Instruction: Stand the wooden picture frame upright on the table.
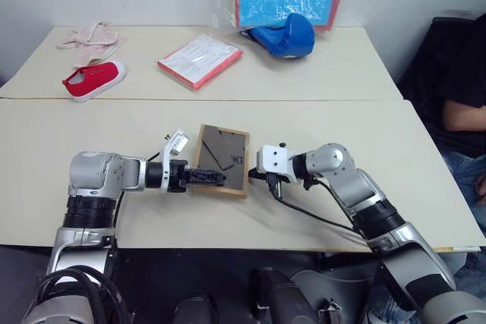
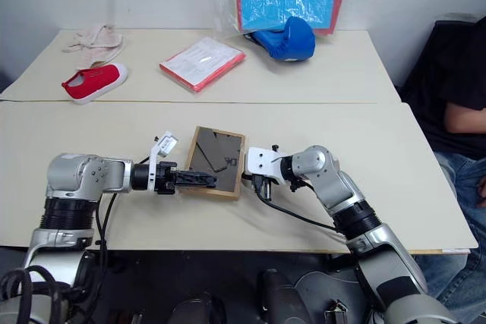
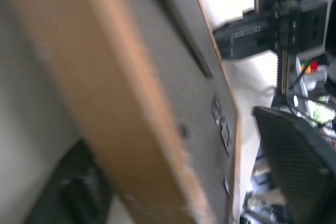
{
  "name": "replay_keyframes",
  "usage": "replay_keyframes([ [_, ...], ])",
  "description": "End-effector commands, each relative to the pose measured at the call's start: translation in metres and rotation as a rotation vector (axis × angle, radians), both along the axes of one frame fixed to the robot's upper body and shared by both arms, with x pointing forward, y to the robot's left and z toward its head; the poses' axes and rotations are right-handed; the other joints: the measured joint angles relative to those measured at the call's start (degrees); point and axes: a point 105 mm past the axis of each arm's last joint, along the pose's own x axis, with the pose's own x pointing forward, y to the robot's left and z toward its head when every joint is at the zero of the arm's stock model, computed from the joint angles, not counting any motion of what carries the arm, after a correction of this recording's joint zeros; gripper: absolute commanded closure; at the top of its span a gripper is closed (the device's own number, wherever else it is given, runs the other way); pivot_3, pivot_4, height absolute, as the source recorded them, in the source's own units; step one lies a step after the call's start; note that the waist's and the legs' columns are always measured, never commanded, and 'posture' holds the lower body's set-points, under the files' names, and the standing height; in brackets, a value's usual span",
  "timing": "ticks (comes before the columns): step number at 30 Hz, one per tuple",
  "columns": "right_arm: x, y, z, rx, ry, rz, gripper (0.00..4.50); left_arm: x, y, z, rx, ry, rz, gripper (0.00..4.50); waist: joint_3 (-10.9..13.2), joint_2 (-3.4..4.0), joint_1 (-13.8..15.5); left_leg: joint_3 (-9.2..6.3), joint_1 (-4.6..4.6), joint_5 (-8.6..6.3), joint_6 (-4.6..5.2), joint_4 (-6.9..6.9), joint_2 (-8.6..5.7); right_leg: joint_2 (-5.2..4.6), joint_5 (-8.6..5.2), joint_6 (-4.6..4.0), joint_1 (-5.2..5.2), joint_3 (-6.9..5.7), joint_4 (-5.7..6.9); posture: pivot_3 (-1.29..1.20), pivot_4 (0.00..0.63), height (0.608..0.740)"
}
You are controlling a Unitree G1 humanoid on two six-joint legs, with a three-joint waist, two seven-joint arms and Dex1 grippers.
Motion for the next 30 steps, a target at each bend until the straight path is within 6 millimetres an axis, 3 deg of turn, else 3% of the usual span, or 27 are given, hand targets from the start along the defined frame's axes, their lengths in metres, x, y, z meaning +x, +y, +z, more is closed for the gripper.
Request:
replay_keyframes([
  [1,-0.004,0.003,0.012,0.037,-0.033,0.019,4.5,-0.007,0.001,-0.013,-0.004,0.082,0.002,1.87,0.0,0.0,-0.04,0.0,0.0,0.0,-0.01,-0.01,0.01,0.0,0.0,0.0,0.0,-0.01,-0.01,0.0,0.15,0.74],
  [6,-0.01,-0.004,0.017,0.085,-0.001,0.001,4.5,-0.01,0.005,0.008,-0.086,0.045,-0.014,3.1,0.0,-0.01,-0.18,-0.01,-0.01,-0.01,-0.02,-0.02,0.04,0.0,0.0,0.0,-0.02,-0.06,-0.01,0.0,0.15,0.74],
  [9,-0.015,-0.011,0.038,0.186,0.064,-0.032,4.14,-0.013,0.005,0.018,-0.125,0.018,-0.037,3.29,0.0,-0.01,-0.85,-0.02,-0.01,0.0,-0.04,-0.01,0.04,0.01,0.0,0.0,-0.02,-0.05,0.03,0.0,0.15,0.74],
  [16,-0.033,-0.029,0.097,0.333,0.247,-0.037,1.84,-0.017,0.002,0.042,-0.147,-0.085,-0.075,3.29,0.02,-0.03,-1.59,0.01,-0.42,0.03,-0.09,0.02,0.02,0.01,0.0,-0.01,-0.51,0.01,0.22,0.0,0.15,0.74],
  [19,-0.024,-0.018,0.122,0.441,0.32,-0.056,0.81,-0.02,-0.005,0.058,-0.178,-0.157,-0.119,3.29,0.03,-0.03,-1.86,0.04,-0.42,0.06,-0.14,0.02,0.03,0.02,-0.01,-0.03,-0.57,0.03,0.29,0.0,0.15,0.74],
  [21,-0.018,-0.009,0.127,0.462,0.341,-0.067,0.15,-0.023,-0.01,0.066,-0.197,-0.189,-0.148,3.29,0.03,-0.03,-1.85,0.02,-0.43,0.09,-0.17,0.01,0.03,0.02,-0.02,-0.06,-0.6,0.03,0.32,0.0,0.15,0.74],
  [26,-0.008,0.009,0.128,0.476,0.353,-0.07,0.0,-0.028,-0.015,0.077,-0.23,-0.233,-0.186,3.29,0.03,-0.02,-1.68,0.0,-0.52,0.07,-0.14,-0.02,0.02,0.02,-0.03,-0.07,-0.62,0.02,0.21,0.0,0.15,0.74],
  [30,-0.025,0.022,0.133,0.471,0.381,0.033,0.0,-0.028,-0.017,0.077,-0.215,-0.244,-0.193,3.29,0.03,-0.03,-1.63,-0.01,-0.63,0.07,-0.13,-0.02,0.03,0.02,-0.02,-0.05,-0.72,0.0,0.19,0.0,0.15,0.74],
])
